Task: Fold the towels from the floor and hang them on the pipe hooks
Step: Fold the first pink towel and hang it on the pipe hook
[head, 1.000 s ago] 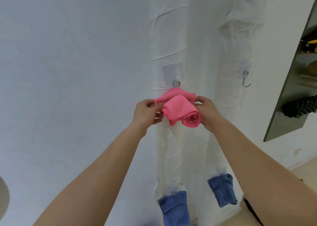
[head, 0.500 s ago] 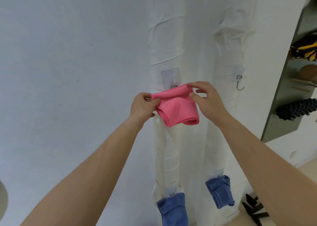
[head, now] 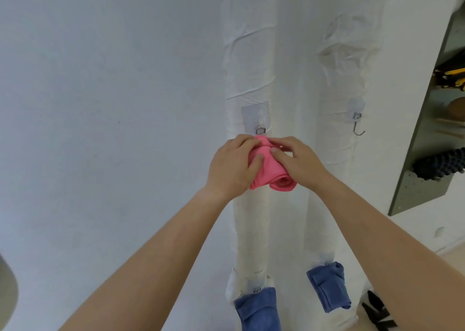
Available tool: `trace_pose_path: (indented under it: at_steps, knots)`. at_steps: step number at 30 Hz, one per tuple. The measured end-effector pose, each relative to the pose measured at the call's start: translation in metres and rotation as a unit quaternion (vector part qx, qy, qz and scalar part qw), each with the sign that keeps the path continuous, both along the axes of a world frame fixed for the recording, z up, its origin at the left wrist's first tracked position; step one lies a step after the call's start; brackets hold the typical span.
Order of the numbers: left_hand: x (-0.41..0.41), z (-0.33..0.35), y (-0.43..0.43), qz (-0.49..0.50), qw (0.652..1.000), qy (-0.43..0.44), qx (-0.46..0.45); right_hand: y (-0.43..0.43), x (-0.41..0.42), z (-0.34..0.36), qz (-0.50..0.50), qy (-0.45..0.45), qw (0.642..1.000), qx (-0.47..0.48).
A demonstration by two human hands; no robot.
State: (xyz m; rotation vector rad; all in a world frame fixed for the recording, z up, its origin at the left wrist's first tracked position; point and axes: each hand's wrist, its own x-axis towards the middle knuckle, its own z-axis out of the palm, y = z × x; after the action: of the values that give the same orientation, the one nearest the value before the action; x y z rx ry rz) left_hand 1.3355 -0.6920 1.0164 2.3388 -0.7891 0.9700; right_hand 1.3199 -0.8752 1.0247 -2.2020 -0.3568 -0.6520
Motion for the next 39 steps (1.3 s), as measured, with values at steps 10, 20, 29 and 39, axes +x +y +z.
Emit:
trace_pose_path:
  at_steps: [10, 20, 29, 39]
  knots:
    - [0.005, 0.006, 0.004, -0.018, 0.999, 0.008, -0.026, -0.004, 0.004, 0.002, 0.035, -0.009, 0.998, 0.045]
    - [0.004, -0.001, 0.005, -0.04, 0.994, 0.084, -0.057, 0.0, -0.007, -0.013, 0.08, 0.084, 0.988, 0.102]
    - [-0.004, 0.01, 0.006, -0.026, 0.999, 0.022, -0.018, -0.003, -0.015, 0.007, 0.017, -0.009, 0.999, 0.028]
    - [-0.002, -0.002, 0.003, -0.033, 0.997, 0.064, -0.034, 0.003, -0.013, -0.008, 0.055, 0.076, 0.993, 0.072]
